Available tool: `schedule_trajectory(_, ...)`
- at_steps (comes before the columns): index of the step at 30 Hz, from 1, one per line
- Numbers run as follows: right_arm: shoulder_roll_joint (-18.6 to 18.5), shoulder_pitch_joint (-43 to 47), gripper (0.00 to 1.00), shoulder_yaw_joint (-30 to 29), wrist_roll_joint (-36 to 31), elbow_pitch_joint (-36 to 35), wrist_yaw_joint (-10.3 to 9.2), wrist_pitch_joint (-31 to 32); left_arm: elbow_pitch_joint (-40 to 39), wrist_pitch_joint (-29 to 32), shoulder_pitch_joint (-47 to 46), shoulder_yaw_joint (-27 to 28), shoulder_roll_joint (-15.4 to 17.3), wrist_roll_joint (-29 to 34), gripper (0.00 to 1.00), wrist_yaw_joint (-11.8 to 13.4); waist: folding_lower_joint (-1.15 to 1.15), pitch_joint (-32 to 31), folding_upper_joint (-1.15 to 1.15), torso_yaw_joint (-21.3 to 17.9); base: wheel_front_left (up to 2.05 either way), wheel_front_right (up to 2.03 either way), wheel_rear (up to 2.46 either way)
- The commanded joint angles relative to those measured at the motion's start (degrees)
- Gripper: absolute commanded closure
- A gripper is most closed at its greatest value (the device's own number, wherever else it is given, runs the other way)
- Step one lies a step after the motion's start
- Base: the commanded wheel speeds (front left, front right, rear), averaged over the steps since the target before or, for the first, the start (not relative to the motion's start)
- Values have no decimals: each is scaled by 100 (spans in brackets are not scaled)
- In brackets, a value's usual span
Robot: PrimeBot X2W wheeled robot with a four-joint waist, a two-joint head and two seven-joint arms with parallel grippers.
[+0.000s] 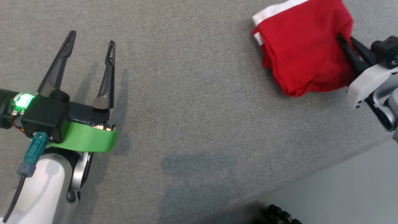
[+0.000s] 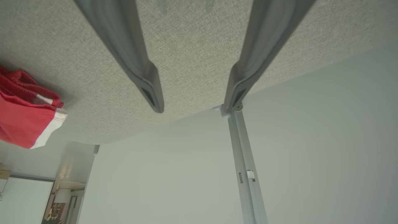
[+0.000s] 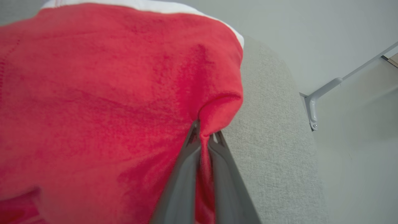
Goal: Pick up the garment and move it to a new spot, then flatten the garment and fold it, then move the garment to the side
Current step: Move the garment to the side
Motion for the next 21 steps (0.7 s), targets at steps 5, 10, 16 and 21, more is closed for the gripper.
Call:
schedule_trajectory(5, -408, -428, 100, -249, 72, 568, -9, -156, -281, 230, -339, -13, 250, 199, 0, -91, -1, 795, -1, -453, 0, 0, 0)
schedule_trajectory(10, -530, -770, 100, -381, 217, 1121, -10, -191, -430, 402, -620, -39, 381, 292, 0, -194, -1, 1004, -1, -423, 0, 0, 0)
schedule_trajectory(16, -425, -1104, 100, -659, 254, 1360, -9, -201, -474, 479, -783, -58, 437, 349, 0, -217, -1, 1124, -1, -369, 0, 0, 0)
schedule_trajectory(21, -280, -1153, 0, -870, 208, 1655, -9, -202, -438, 462, -788, -91, 419, 349, 0, -189, -1, 1130, -1, -322, 0, 0, 0)
